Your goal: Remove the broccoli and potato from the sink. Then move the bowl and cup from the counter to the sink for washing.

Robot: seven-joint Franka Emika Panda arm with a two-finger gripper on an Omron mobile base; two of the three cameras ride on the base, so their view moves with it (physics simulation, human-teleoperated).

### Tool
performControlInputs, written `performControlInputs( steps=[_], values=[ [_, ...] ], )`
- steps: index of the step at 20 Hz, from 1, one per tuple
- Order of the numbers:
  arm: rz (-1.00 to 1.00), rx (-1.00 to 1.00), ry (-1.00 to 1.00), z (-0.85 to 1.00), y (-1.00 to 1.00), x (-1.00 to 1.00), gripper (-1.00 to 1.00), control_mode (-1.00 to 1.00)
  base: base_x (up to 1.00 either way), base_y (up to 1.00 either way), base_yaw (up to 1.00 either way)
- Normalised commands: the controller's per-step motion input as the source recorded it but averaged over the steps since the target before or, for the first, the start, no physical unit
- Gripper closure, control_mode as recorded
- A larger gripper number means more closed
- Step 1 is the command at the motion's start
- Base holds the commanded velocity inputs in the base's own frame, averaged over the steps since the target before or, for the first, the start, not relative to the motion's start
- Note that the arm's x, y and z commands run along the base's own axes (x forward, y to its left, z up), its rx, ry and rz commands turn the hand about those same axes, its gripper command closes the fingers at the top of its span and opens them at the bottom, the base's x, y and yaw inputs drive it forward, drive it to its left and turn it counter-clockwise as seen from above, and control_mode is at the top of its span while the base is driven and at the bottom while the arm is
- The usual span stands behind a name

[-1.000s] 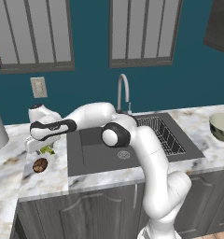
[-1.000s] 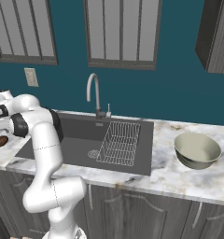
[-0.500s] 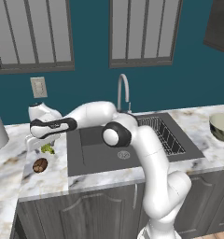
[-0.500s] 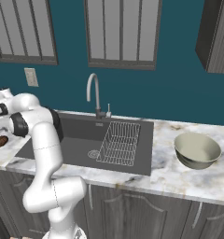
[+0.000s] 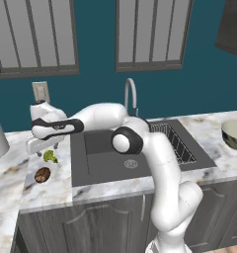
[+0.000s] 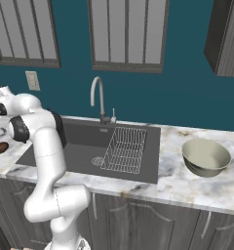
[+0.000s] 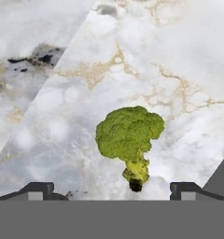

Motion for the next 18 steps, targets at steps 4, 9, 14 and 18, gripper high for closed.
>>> performControlInputs(
  steps=[4,9,14,18],
  values=[
    [0.0,0.0,-0.07,0.3,-0.17,-0.11,-1.0,-1.0,0.0,0.0,0.0],
    [0.0,0.0,-0.08,0.29,-0.25,-0.16,-1.0,-1.0,0.0,0.0,0.0],
    [0.0,0.01,-0.07,0.26,-0.31,-0.21,-1.0,-1.0,0.0,0.0,0.0],
    [0.0,0.02,-0.06,0.25,-0.35,-0.26,-1.0,-1.0,0.0,0.0,0.0]
  ],
)
